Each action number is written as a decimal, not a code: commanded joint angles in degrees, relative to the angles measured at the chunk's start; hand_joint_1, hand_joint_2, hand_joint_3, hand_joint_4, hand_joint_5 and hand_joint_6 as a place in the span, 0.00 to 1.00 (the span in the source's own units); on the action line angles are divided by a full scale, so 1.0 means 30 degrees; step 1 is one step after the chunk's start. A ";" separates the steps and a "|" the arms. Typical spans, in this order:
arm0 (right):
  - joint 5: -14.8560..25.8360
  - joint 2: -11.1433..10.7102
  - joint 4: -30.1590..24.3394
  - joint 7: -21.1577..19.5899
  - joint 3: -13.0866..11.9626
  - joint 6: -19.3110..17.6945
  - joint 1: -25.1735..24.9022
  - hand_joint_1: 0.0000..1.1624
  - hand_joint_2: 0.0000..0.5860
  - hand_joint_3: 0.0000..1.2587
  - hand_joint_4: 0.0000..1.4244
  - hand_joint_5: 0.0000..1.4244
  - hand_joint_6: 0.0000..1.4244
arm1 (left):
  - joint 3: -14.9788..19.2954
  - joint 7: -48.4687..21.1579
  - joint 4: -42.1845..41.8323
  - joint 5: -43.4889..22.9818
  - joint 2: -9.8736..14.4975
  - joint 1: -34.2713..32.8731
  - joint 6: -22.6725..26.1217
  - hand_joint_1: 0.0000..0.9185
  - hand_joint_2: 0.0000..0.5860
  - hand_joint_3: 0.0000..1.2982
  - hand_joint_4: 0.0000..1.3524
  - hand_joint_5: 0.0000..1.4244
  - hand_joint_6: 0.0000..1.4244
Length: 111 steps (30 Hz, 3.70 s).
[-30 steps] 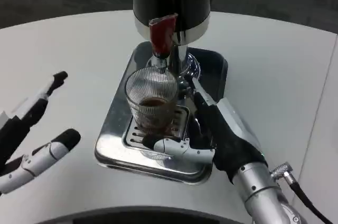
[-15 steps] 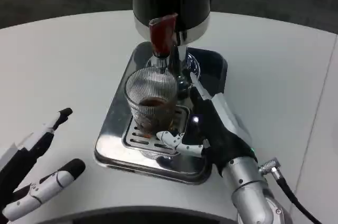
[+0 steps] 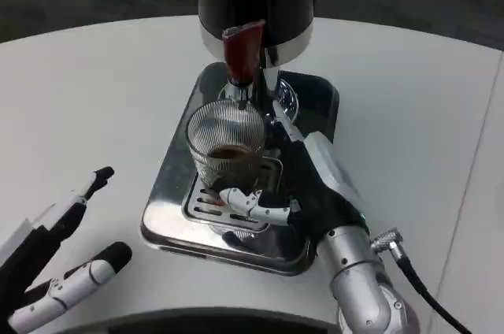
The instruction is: Grasp the cup under the faucet to collect the drink, then remove the cup.
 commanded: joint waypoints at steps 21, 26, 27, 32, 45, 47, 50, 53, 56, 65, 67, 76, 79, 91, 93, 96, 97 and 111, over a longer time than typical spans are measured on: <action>0.3026 0.1842 0.5217 -0.1940 -0.1106 -0.4015 -0.1667 0.77 0.34 0.00 0.01 0.00 0.05 | 0.0557 0.0227 -0.0258 -0.0218 0.0245 0.0645 0.0008 0.00 0.36 0.00 0.00 0.00 0.00; 0.3858 0.2207 0.6938 -0.3074 -0.1746 -0.5417 -0.2196 0.80 0.31 0.04 0.16 0.12 0.15 | 0.0627 0.0202 -0.0325 -0.0258 0.0203 0.0604 0.0137 0.00 0.36 0.00 0.00 0.00 0.00; 0.4011 0.2225 0.7259 -0.3242 -0.1852 -0.5596 -0.2345 0.81 0.30 0.06 0.18 0.13 0.16 | 0.0665 0.0230 -0.0350 -0.0272 0.0177 0.0610 0.0124 0.00 0.36 0.00 0.00 0.00 0.00; 0.4362 0.2167 0.8202 -0.3564 -0.1939 -0.6222 -0.2865 0.82 0.28 0.16 0.26 0.21 0.20 | 0.0801 0.0213 -0.0462 -0.0351 0.0120 0.0641 0.0213 0.00 0.37 0.00 0.00 0.00 0.00; 0.4586 0.2345 0.8657 -0.3549 -0.1662 -0.6939 -0.3100 0.85 0.31 0.32 0.38 0.33 0.32 | 0.0890 0.0237 -0.0541 -0.0392 0.0107 0.0563 0.0491 0.00 0.38 0.00 0.00 0.00 0.00; 0.4549 0.2420 0.8669 -0.3948 -0.1734 -0.7163 -0.3147 0.86 0.31 0.35 0.41 0.35 0.34 | 0.0912 0.0246 -0.0562 -0.0386 0.0118 0.0557 0.0520 0.00 0.38 0.00 0.00 0.00 0.00; 0.4528 0.2478 0.8520 -0.4628 -0.1873 -0.7436 -0.3174 0.87 0.30 0.39 0.44 0.39 0.40 | 0.0922 0.0221 -0.0601 -0.0375 0.0140 0.0562 0.0567 0.00 0.38 0.00 0.00 0.00 0.00; 0.4383 0.2440 0.8210 -0.5377 -0.1934 -0.7621 -0.3148 0.91 0.29 0.45 0.49 0.45 0.46 | 0.0883 0.0180 -0.0622 -0.0418 0.0121 0.0548 0.0609 0.00 0.38 0.00 0.00 0.00 0.00; 0.4381 0.2428 0.7981 -0.5823 -0.1942 -0.7728 -0.3064 0.92 0.29 0.48 0.52 0.50 0.52 | 0.0804 0.0179 -0.0604 -0.0389 0.0105 0.0466 0.0628 0.00 0.38 0.00 0.00 0.00 0.00; 0.4427 0.2463 0.7454 -0.6387 -0.1848 -0.7871 -0.2900 0.95 0.25 0.54 0.58 0.59 0.71 | 0.0710 0.0156 -0.0574 -0.0428 0.0075 0.0336 0.0683 0.00 0.38 0.00 0.00 0.00 0.00; 0.4507 0.2474 0.7369 -0.6381 -0.1856 -0.7879 -0.2855 0.95 0.25 0.55 0.59 0.61 0.73 | 0.0699 0.0147 -0.0561 -0.0425 0.0086 0.0310 0.0698 0.00 0.38 0.00 0.00 0.00 0.00; 0.4707 0.2435 0.5777 -0.5718 -0.1575 -0.7401 -0.1838 0.95 0.23 0.57 0.62 0.64 0.79 | 0.0648 0.0085 -0.0462 -0.0494 0.0074 0.0130 0.0733 0.00 0.38 0.00 0.00 0.00 0.00; 0.4768 0.2399 0.5215 -0.5358 -0.1479 -0.7088 -0.1370 0.95 0.22 0.57 0.62 0.64 0.80 | 0.0563 0.0054 -0.0446 -0.0484 0.0059 0.0073 0.0738 0.00 0.38 0.00 0.00 0.00 0.00; 0.4290 0.1920 0.3305 -0.3884 -0.0908 -0.6219 0.0217 0.95 0.22 0.57 0.62 0.65 0.81 | 0.0124 0.0084 -0.0634 -0.0034 0.0184 -0.0021 0.0463 0.00 0.38 0.00 0.00 0.00 0.00; 0.4294 0.1878 0.2849 -0.3601 -0.0884 -0.6092 0.0526 0.95 0.24 0.57 0.62 0.66 0.81 | 0.0056 0.0097 -0.0693 0.0038 0.0199 -0.0009 0.0448 0.00 0.38 0.00 0.00 0.00 0.00; 0.4256 0.1882 0.2267 -0.3283 -0.0875 -0.5934 0.0973 0.95 0.25 0.57 0.62 0.66 0.81 | -0.0052 0.0166 -0.0821 0.0309 0.0259 0.0022 0.0398 0.00 0.38 0.00 0.00 0.00 0.00; 0.4221 0.1880 0.2112 -0.3214 -0.0868 -0.5893 0.1095 0.95 0.25 0.57 0.62 0.66 0.82 | -0.0093 0.0218 -0.0893 0.0487 0.0288 0.0047 0.0350 0.00 0.38 0.00 0.00 0.00 0.00; 0.3542 0.1454 -0.0618 -0.2376 -0.0518 -0.5058 0.2696 0.97 0.25 0.56 0.62 0.66 0.83 | 0.0080 0.0582 -0.3329 0.3667 0.0955 0.1417 0.0020 0.00 0.34 0.00 0.00 0.00 0.00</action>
